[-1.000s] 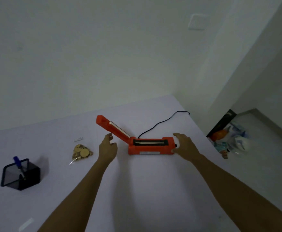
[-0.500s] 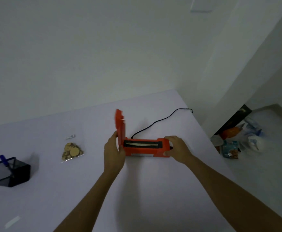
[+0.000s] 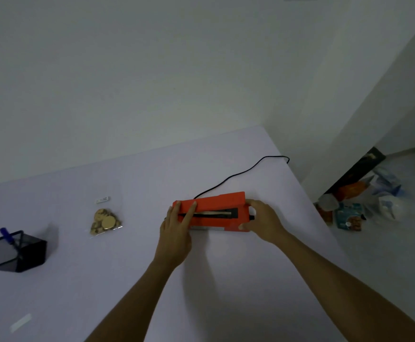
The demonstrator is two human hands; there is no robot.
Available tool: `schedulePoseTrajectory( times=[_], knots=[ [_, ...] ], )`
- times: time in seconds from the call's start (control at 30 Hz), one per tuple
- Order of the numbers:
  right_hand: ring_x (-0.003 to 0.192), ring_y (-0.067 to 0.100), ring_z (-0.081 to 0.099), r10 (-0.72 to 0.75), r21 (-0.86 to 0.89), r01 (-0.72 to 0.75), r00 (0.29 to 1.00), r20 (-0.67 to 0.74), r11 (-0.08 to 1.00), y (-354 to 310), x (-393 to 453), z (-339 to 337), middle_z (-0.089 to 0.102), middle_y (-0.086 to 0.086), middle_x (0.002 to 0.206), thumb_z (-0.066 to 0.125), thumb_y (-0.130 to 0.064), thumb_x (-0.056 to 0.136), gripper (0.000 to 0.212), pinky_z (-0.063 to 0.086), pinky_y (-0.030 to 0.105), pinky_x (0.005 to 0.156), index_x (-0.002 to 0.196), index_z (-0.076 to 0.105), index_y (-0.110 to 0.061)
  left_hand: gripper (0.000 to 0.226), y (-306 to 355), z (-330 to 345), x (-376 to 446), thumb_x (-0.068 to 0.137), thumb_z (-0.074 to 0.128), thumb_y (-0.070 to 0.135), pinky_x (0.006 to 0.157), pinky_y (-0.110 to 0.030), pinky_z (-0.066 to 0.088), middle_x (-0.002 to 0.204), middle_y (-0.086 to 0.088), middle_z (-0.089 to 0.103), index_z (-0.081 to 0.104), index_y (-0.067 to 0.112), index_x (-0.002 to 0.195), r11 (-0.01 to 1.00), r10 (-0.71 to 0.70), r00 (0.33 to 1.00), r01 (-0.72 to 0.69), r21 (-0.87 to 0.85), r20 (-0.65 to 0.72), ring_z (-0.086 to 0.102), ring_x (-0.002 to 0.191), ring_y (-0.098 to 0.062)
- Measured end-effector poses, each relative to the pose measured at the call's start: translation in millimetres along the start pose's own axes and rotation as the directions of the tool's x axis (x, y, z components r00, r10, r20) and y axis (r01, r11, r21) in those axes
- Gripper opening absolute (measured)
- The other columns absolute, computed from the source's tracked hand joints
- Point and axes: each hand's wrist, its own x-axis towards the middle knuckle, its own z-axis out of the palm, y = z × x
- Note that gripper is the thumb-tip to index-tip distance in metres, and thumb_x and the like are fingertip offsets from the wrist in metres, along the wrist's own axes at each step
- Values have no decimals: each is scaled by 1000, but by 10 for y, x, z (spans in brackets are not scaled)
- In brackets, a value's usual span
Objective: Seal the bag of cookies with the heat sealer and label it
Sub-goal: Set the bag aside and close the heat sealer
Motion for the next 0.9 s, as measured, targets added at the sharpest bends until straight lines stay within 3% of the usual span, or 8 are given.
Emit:
schedulePoseTrajectory(
  times=[0.17,0.33,0.53,0.9],
  knots=[
    [113,18,56,-12,37,12,1000,-6,999,-33,177,46,59,7,129,88,-10,63,80,43,25,92,134,51,-11,84,-79,15,90,85,54,3,107,-53,34,156,-16,14,9,35,149,1000,-19,999,19,-4,-30,15,144,-37],
    [112,13,53,1,127,-2,1000,4,992,-200,551,85,54,-3,128,88,-7,61,92,48,27,87,140,40,-14,82,-210,-63,328,84,54,3,105,-53,36,155,-18,16,14,32,149,997,-71,995,70,-16,-76,16,143,-38],
    [120,20,54,-20,169,17,1000,18,986,-450,1161,169,55,11,134,89,-3,58,90,53,37,89,134,41,-14,81,-496,-188,759,82,55,3,100,-56,41,152,-21,20,17,31,149,991,-132,987,132,0,-88,21,140,-40],
    [125,25,52,-33,122,31,999,11,992,-630,1691,259,54,14,135,87,-2,60,87,52,45,94,131,37,-11,81,-693,-331,1198,86,53,3,105,-57,38,154,-18,15,12,33,149,985,-169,985,170,21,-45,17,141,-38]
  ],
)
